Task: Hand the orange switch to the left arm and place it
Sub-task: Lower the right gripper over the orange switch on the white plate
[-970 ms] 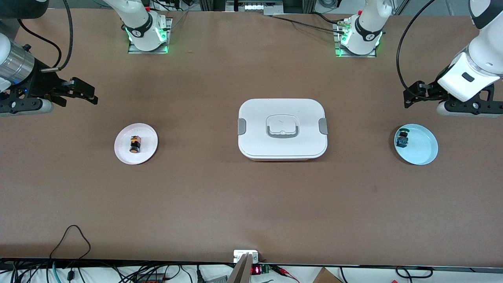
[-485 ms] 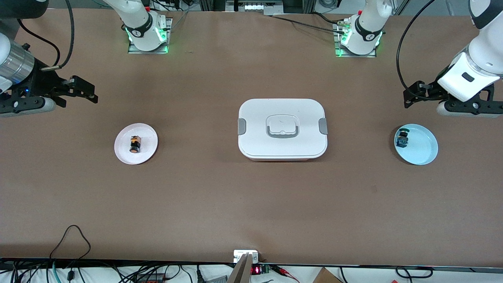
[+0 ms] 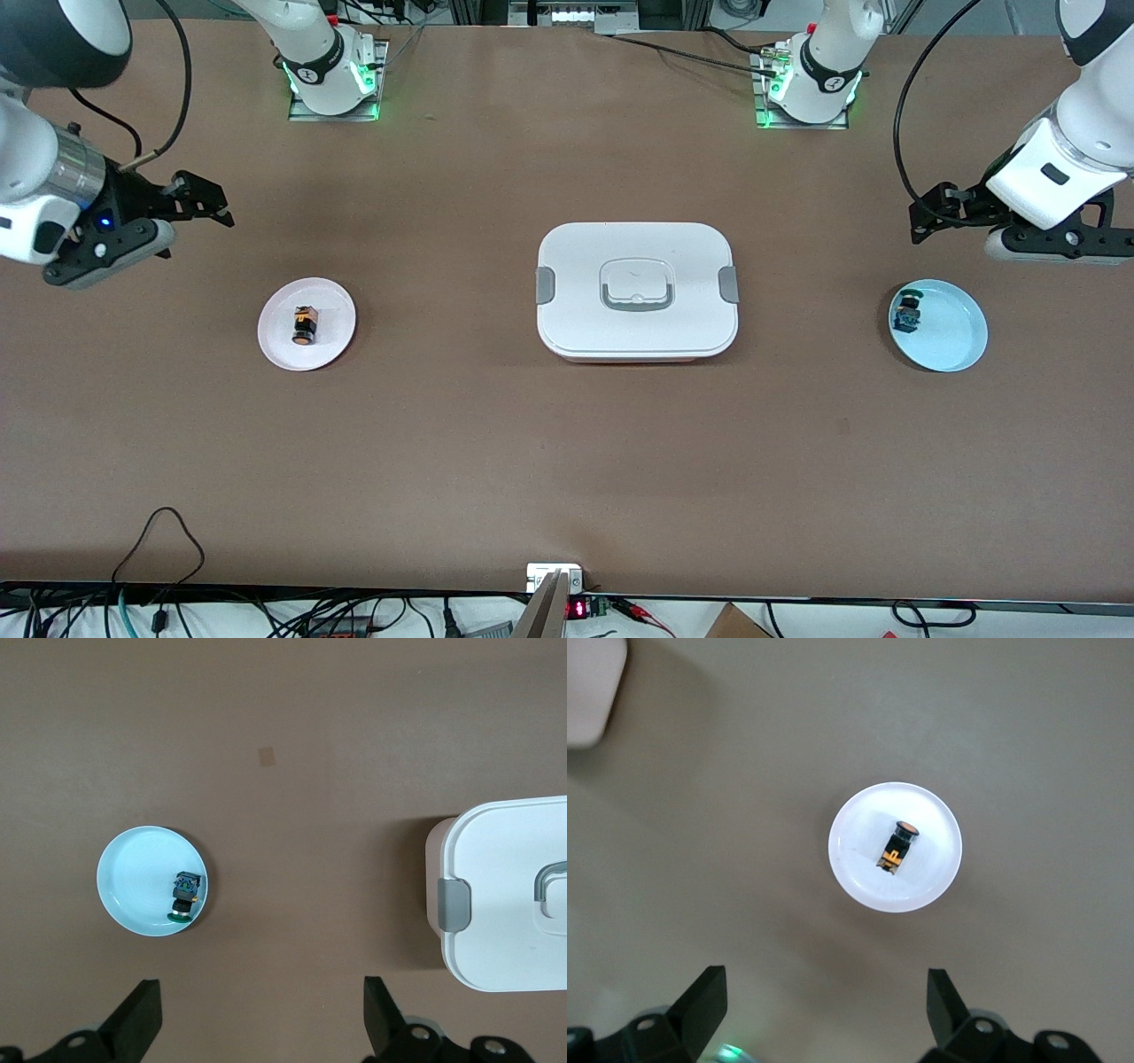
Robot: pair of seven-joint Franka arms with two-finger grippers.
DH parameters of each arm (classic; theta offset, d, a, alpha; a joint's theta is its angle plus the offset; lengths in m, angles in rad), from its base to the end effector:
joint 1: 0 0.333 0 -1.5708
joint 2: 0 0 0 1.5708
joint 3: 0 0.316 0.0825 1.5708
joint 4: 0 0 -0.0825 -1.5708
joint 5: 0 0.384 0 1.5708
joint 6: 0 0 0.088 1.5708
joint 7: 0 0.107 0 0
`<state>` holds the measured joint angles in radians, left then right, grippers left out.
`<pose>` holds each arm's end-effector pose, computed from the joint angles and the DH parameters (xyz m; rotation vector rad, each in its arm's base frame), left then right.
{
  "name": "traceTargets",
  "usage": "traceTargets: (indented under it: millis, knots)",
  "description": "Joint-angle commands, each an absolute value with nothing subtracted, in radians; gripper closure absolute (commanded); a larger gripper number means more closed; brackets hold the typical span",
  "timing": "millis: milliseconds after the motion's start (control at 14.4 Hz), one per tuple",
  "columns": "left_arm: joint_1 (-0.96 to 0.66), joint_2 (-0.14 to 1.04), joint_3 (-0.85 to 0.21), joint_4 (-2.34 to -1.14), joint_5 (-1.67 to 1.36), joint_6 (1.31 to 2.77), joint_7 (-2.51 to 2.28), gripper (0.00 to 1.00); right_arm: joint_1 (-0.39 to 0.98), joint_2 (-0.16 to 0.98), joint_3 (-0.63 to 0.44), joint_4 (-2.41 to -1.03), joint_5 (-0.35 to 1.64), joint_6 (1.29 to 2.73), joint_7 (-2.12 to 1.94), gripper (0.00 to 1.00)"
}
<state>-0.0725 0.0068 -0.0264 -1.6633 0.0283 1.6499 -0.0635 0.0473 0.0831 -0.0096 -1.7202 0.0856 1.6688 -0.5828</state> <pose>0.5583 -0.0525 0.5837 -3.1113 0.0590 0.0278 0.5733 0.0302 0.5154 -2.8828 -0.9018 0.1618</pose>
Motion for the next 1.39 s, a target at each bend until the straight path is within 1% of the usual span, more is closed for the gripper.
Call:
traceTargets:
  millis: [0,208,416,624,693,970,1317]
  knots:
    - [-0.081,0.023,-0.023,-1.628,0.029,1.626,-0.071,0.0,0.008,0.15,-0.005,-1.746,0.081,1.733,-0.86,0.0]
    - [-0.083,0.023,-0.023,-1.628,0.029,1.626,-0.071,0.0,0.003,0.231,-0.005,-1.752,0.061,1.785,-1.039,0.0]
    - [-0.081,0.023,-0.023,-1.628,0.029,1.626,-0.071,0.0,0.005,0.285,-0.005,-1.816,0.048,1.923,-1.219,0.0]
    - [-0.081,0.023,-0.023,-1.628,0.029,1.626,-0.071,0.0,0.017,0.287,-0.003,-1.922,-0.04,2.08,-1.282,0.0]
    - [-0.081,0.023,-0.023,-1.628,0.029,1.626,-0.071,0.0,0.021,0.287,-0.002,-1.954,-0.044,2.121,-1.301,0.0]
    - [-0.081,0.023,-0.023,-1.628,0.029,1.626,-0.071,0.0,0.046,0.282,-0.002,-2.089,-0.058,2.369,-1.328,0.0]
    - [-0.081,0.023,-0.023,-1.628,0.029,1.626,-0.071,0.0,0.086,0.327,-0.002,-2.161,-0.06,2.535,-1.344,0.0]
